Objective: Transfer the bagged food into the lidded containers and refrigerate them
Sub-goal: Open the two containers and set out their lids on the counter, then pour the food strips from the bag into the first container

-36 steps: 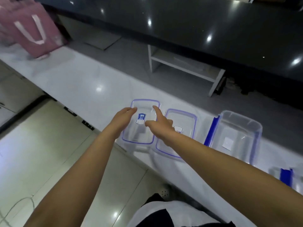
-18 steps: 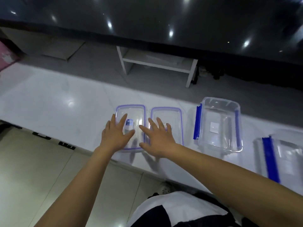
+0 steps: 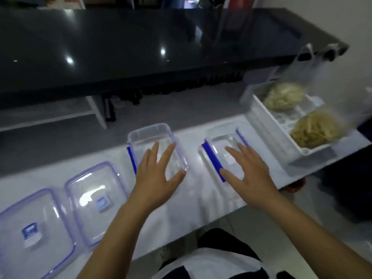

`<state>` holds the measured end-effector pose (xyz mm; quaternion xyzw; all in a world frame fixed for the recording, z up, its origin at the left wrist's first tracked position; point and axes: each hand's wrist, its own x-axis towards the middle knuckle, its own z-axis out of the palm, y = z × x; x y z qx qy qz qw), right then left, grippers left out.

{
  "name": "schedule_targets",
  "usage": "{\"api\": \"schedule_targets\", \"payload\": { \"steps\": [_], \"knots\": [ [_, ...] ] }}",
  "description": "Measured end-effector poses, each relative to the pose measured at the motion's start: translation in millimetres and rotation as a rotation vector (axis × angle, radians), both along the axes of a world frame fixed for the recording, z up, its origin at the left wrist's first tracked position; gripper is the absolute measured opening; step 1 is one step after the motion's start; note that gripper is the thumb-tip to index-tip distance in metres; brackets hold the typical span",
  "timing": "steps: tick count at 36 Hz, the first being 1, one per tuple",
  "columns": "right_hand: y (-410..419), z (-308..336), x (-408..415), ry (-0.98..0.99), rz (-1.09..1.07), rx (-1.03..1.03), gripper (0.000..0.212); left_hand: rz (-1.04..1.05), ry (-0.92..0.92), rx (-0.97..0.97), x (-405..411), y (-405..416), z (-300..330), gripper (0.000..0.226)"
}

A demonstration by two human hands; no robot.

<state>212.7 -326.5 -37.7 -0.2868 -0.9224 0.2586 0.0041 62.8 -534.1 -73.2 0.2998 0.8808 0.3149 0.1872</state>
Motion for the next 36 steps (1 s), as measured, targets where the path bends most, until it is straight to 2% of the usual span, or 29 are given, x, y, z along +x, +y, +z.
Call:
{"api": "schedule_targets", "payload": {
  "steps": [4,8,19,25,29,33,36],
  "knots": [
    [41.0,-4.3,54.3,-0.042,-0.203,-0.04,0.064,-0.164,-0.061,-0.022,35.8,54.2,-8.4,0.081],
    [73.2,-8.2,86.8,0.014,-0.282,-0.084,0.061,-0.27,-0.104,-0.048,63.9,88.9,-12.8,0.081],
    [230.4,1.4,115.3,0.439,-0.493,-0.131,0.056,-0.258,-0.088,-0.049,87.7,209.7,-3.0,0.078],
    [332.7,6.2,139.2,0.59,-0.516,-0.145,0.067,-0.311,-0.089,0.092,107.8,312.0,24.7,0.079],
    [384.2,-0.3,148.6,0.653,-0.511,-0.288,0.076,-0.352,-0.018,0.234,107.6,378.3,53.2,0.079],
    [417.1,1.5,150.0,0.644,-0.361,-0.437,0.08,-0.451,0.04,0.307,100.6,427.3,90.0,0.079],
    [430.2,2.7,144.9,0.64,-0.251,-0.516,0.078,-0.511,0.07,0.282,98.8,455.3,115.7,0.082]
  ]
}}
